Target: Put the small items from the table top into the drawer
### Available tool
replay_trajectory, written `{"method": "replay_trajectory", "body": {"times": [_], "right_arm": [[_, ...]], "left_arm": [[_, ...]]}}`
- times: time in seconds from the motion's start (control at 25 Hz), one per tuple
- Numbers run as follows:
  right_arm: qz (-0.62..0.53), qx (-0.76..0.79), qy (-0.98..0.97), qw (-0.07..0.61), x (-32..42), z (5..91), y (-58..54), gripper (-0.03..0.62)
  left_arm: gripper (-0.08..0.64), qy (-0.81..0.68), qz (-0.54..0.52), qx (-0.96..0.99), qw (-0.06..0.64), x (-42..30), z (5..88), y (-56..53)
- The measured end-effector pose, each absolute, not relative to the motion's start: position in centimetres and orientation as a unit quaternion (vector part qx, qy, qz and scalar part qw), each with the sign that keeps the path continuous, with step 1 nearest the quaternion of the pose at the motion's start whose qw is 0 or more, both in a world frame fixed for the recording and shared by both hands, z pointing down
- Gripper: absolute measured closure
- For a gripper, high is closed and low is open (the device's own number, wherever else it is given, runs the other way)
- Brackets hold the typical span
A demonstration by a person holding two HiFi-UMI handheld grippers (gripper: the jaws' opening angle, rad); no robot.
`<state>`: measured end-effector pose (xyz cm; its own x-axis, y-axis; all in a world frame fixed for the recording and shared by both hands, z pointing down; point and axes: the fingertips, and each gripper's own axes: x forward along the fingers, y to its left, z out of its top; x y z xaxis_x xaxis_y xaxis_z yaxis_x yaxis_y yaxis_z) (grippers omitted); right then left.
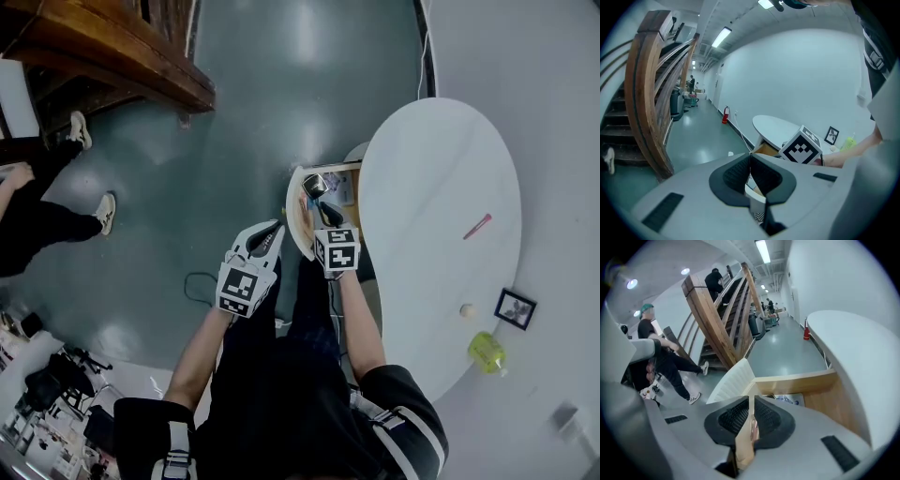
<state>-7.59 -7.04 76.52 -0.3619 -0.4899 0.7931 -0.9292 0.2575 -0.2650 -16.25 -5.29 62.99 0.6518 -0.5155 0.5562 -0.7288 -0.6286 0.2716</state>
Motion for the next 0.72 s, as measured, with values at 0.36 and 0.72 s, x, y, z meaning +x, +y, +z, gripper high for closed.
{"method": "replay_trajectory", "body": {"times": [0.36,0.72], "right_arm": [[0.350,0.508,-0.743,0.259,-6.6,69.8,-8.5,0.551],[0.282,0.552,-0.757,0.208,-4.9,59.7,-10.0,0.555]], "left_arm": [[0.540,-0.349,0.201,0.892,0.205,-15.4,57.9,-7.0],[0.540,-0.352,0.165,0.908,0.155,-14.3,50.3,-8.9]]}}
